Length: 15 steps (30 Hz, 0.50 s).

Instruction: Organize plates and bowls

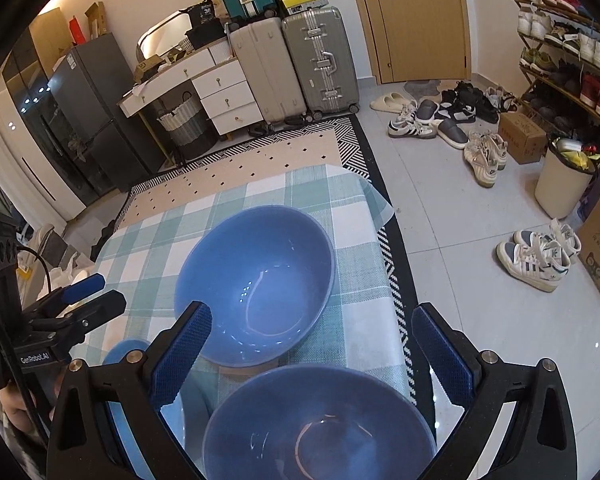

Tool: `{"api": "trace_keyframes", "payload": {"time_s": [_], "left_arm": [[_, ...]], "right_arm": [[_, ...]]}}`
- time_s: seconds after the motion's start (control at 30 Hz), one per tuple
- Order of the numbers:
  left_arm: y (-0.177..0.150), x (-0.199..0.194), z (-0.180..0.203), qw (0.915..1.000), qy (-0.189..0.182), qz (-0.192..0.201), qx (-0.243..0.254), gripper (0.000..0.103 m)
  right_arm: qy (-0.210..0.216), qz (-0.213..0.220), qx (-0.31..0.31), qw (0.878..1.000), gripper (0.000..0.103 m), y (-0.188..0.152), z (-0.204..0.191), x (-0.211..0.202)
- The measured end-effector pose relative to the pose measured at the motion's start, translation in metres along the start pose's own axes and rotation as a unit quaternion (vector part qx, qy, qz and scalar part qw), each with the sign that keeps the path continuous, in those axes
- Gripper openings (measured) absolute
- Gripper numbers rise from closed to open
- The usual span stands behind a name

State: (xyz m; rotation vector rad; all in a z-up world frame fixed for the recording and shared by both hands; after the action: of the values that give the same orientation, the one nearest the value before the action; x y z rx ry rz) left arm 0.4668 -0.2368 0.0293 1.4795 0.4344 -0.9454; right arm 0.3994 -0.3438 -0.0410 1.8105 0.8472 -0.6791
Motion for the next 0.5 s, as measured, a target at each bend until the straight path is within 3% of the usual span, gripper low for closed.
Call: {"api": "trace_keyframes", "payload": {"time_s": [0.27,0.4,0.5], "left_arm": [[-0.001,0.042,0.002,0.9997,-0.01,-0.024,-0.003,0.101],[-0.004,0.056,-0.003,0.9994,-0.013,-0.031,-0.013,0.099],[-0.005,0.063,-0.004,0.9992,-0.018,-0.034,-0.013,0.09]], "right_arm": [[-0.017,-0.024,0.002,1.0,0.101,0.007,0.007,0.032],[-0.02,-0.041,-0.003,0.999,0.083,0.004,0.005,0.046],[-0.018,-0.047,-0.007,0.999,0.077,0.002,0.003,0.053]]}}
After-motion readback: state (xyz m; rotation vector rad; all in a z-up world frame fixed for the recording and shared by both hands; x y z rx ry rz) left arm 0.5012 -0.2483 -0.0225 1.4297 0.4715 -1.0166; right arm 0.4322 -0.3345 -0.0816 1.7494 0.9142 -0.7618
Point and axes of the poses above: each gripper's, at about its wrist camera, not at the fingertips, and x roughly the way its jaws point, z to its right, y to its top, the point moved 7 cm from there along x, roughly the way its jaws point, and after that the axes turned 10 degrees about x, right-handed, at the moved point
